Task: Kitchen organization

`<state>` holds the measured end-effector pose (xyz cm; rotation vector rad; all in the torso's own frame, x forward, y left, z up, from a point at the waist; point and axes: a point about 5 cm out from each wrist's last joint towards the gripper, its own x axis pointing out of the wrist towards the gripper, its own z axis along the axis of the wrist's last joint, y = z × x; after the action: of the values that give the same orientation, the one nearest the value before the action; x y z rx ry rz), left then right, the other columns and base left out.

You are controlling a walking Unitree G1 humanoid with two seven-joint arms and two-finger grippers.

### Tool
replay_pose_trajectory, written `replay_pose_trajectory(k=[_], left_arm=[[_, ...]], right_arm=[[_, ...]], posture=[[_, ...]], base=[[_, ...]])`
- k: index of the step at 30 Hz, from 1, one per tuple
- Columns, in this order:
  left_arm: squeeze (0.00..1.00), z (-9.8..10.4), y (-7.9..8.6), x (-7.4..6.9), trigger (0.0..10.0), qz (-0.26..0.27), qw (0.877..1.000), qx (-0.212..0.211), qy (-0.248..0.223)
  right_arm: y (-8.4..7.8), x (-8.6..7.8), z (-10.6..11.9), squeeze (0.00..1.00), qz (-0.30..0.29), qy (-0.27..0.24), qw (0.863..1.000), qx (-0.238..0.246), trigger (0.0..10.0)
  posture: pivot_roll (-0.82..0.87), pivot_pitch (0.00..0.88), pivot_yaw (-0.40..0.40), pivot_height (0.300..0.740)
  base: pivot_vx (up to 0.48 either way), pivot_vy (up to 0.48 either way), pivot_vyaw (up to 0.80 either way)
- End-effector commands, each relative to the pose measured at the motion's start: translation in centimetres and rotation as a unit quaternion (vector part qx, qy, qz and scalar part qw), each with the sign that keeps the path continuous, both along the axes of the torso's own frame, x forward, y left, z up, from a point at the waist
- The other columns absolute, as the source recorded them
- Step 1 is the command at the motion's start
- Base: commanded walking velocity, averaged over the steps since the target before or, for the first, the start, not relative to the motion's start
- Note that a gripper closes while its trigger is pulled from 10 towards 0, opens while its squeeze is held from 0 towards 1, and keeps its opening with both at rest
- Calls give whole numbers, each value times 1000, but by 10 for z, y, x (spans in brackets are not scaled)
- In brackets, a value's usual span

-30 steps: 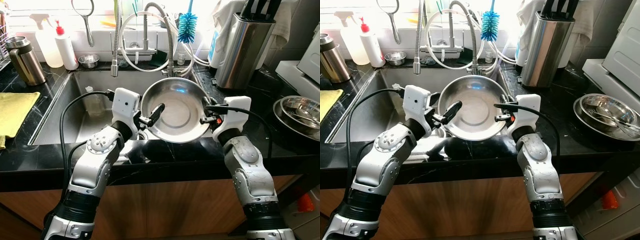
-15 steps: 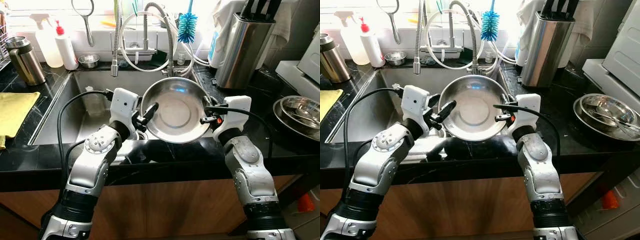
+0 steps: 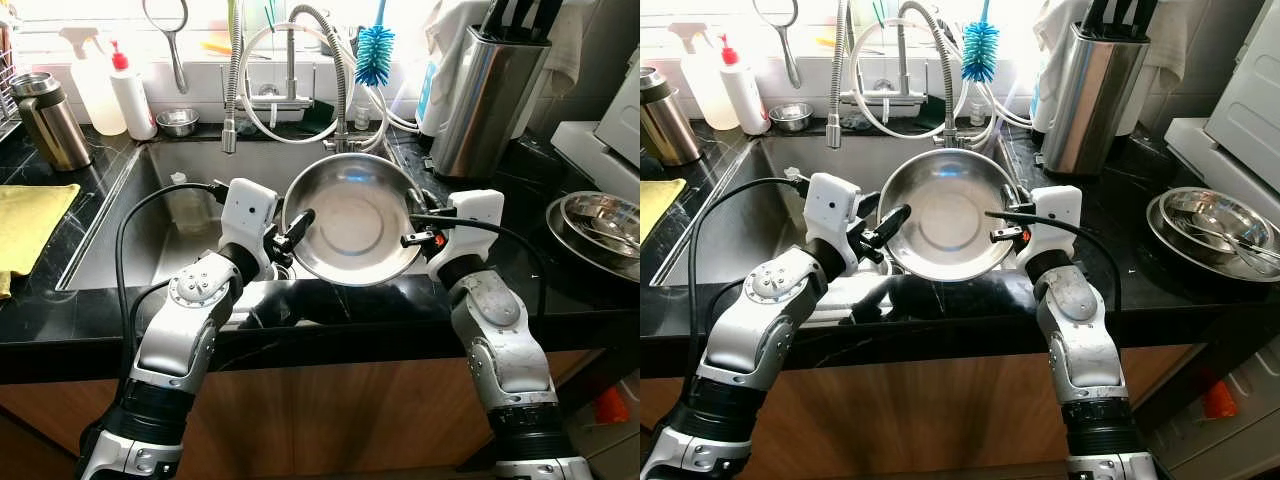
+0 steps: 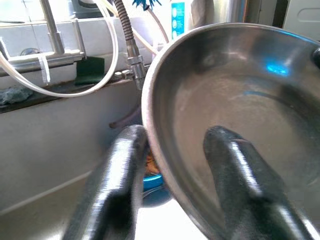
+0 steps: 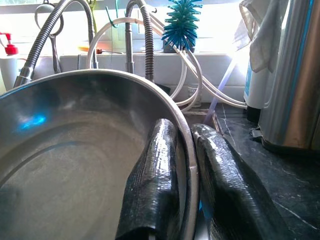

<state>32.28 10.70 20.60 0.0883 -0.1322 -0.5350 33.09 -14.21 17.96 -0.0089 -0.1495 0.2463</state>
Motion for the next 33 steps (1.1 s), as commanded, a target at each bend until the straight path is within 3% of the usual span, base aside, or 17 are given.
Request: replay_pose_trajectory(k=[1,29,30,31,32,33], left_arm=[[0,-6,-7,-1,0,-19,1000,15,14],[0,-14,-10,-3,0,-37,998,38,28],[0,-14,-10,-4,0,-37,998,38,28],[0,-14,-10,-4,0,-37,998,38,28],[0,-14,-10,-4,0,-37,998,38,28],[0,-14,-10,-3,0,-36,998,38,28]], right_arm=[[9,0,13,0,20,-31,999,-4,10000],[14,3,11,0,28,-31,999,-29,10000],[14,4,11,271,26,-30,999,-28,10000],[14,4,11,922,25,-28,999,-25,10000],[13,4,11,1000,24,-27,999,-23,10000],[13,4,11,1000,24,-27,999,-23,10000]], posture=[[9,33,-30,740],[8,22,-31,740],[8,21,-31,740],[8,21,-31,740],[10,21,-32,740],[10,21,-32,740]], base=[[0,0,0],[0,0,0],[0,0,0],[0,0,0],[0,0,0],[0,0,0]])
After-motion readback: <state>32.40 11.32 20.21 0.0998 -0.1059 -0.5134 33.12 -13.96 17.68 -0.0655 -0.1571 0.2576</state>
